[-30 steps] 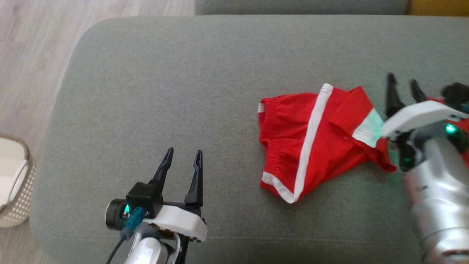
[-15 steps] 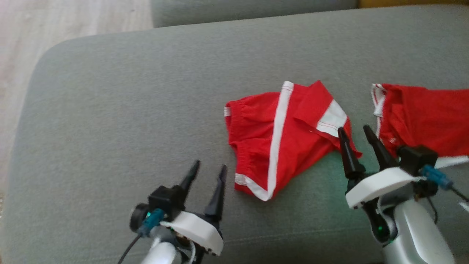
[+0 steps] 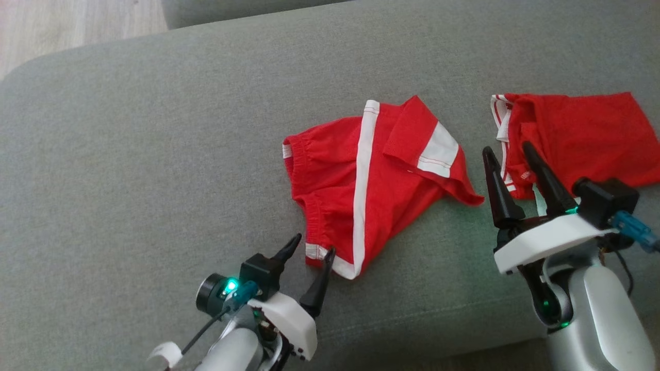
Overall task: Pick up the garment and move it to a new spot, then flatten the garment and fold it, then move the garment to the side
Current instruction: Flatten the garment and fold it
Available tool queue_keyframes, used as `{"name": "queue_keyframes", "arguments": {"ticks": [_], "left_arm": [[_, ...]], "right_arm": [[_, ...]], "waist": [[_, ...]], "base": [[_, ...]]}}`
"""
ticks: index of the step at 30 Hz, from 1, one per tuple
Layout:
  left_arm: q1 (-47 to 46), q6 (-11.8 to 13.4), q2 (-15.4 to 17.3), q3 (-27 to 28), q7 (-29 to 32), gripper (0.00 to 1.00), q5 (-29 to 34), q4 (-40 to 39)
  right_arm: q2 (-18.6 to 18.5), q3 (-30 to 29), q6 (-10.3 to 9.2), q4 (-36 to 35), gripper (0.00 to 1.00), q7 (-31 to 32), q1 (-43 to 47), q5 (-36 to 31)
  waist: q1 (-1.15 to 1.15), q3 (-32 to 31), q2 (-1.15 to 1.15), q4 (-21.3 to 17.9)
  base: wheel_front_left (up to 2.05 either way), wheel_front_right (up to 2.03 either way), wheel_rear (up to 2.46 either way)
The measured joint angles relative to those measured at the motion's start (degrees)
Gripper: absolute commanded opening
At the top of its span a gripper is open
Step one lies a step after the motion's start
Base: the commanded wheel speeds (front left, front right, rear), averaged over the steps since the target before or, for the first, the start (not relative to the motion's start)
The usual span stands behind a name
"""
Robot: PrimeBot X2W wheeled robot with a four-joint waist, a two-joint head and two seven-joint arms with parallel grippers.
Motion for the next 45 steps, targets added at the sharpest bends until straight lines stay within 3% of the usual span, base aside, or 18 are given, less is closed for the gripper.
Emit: {"name": "queue_keyframes", "arguments": {"ticks": [9,10,11,12,18,22,27,36,45], "left_arm": [[-1.8,-1.0,0.0,-1.5,0.0,1.00,-0.8,4.6],[-1.9,-1.0,0.0,-1.7,0.0,0.86,-1.0,4.7],[-1.9,-1.0,0.0,-1.7,0.0,0.31,-1.4,4.6],[-2.0,-1.2,0.0,-1.7,0.0,0.00,-1.7,4.4],[-2.9,0.2,0.0,-1.5,0.0,0.00,-3.9,-1.0],[-3.0,0.7,0.0,-2.5,0.0,0.00,-3.9,-3.5],[-3.1,1.3,-0.1,-4.5,0.0,0.00,-4.7,-5.8],[-5.2,2.2,-0.1,-8.2,0.0,0.00,-5.8,-7.0],[-5.2,3.2,-0.1,-9.7,0.0,0.00,-6.8,-7.5]], "right_arm": [[0.0,-0.1,0.00,-0.6,1.00,0.4,0.0,0.0],[0.0,-0.1,0.00,-0.6,1.00,0.4,0.0,0.0],[0.0,-0.1,0.00,-0.6,1.00,0.5,0.0,-0.1],[0.0,0.1,0.00,-0.6,1.00,0.8,0.0,-0.2],[0.0,2.9,0.00,-0.1,1.00,3.8,-1.2,-1.9],[-0.6,5.3,0.00,2.0,1.00,6.6,-7.1,-3.4],[-4.5,9.7,0.00,10.6,1.00,11.0,-18.6,-3.6],[-13.2,16.7,0.01,33.2,1.00,15.2,-33.7,-0.2],[-17.6,31.7,0.01,38.7,1.00,17.6,-38.3,9.2]], "waist": [[0.00,0.7,0.00,0.3],[0.00,0.7,0.00,0.4],[0.00,0.8,0.00,0.6],[0.00,0.9,0.00,0.8],[0.00,1.5,0.00,3.2],[0.00,2.1,0.00,6.0],[0.00,3.5,0.00,9.5],[0.00,6.1,0.00,14.6],[0.00,6.9,0.00,16.0]], "base": [[0.00,0.00,0.00],[0.00,0.00,0.00],[0.00,0.00,0.00],[0.00,0.00,0.00],[0.00,0.00,0.00],[0.00,0.00,0.00],[0.00,0.00,0.00],[0.00,0.00,0.00],[0.00,0.00,0.00]]}}
